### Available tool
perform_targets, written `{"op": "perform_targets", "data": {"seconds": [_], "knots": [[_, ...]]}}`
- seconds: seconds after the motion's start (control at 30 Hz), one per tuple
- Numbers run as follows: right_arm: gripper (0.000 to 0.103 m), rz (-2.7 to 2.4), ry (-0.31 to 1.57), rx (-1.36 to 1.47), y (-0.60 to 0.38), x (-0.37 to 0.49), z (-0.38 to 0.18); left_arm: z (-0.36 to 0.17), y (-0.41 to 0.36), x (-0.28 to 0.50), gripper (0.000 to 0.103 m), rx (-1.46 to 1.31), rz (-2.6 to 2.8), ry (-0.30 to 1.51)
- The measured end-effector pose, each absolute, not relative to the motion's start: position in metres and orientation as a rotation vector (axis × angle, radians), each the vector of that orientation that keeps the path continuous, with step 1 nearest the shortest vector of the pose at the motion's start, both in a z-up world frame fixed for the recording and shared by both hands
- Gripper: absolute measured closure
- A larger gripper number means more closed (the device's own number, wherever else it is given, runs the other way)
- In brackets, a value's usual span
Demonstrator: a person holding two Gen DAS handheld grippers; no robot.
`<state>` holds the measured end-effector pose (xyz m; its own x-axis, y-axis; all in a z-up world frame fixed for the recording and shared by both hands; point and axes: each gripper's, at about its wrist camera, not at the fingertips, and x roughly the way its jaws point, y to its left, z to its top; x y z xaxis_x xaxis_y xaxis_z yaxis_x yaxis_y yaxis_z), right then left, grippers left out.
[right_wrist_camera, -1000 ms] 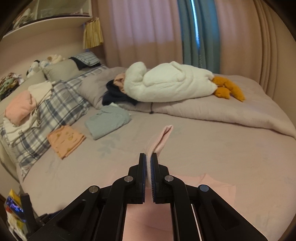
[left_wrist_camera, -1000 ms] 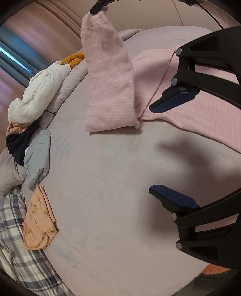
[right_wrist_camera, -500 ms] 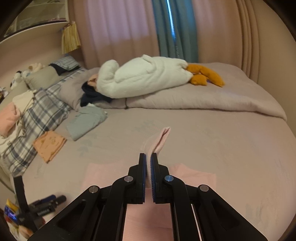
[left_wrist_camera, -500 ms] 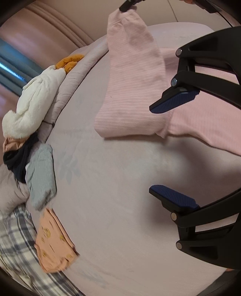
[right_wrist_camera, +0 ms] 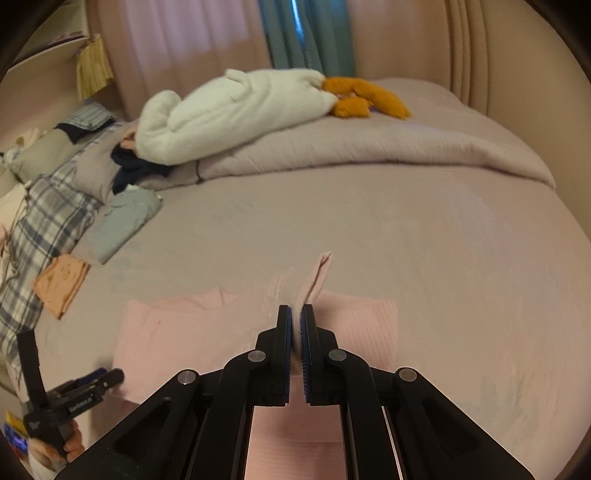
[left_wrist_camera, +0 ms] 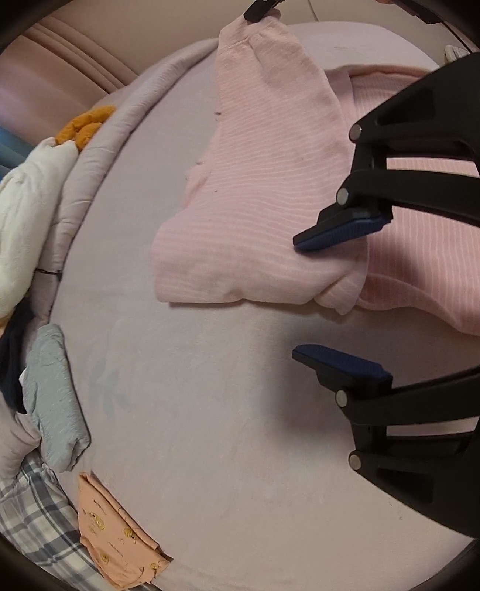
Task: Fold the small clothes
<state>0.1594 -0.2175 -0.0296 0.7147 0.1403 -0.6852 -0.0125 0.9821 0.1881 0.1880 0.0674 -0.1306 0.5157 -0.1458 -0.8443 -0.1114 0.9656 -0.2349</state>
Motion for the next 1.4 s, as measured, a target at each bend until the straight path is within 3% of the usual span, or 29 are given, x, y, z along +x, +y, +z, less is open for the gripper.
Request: {"op": "perform_targets", "data": {"seconds": [1.4], "knots": [[0.097,-0.036,0.973,0.198,-0.243,0.168,-0.122,-0.159,0.051,0.214,0.031,-0.211,-0.017,1.092]]}}
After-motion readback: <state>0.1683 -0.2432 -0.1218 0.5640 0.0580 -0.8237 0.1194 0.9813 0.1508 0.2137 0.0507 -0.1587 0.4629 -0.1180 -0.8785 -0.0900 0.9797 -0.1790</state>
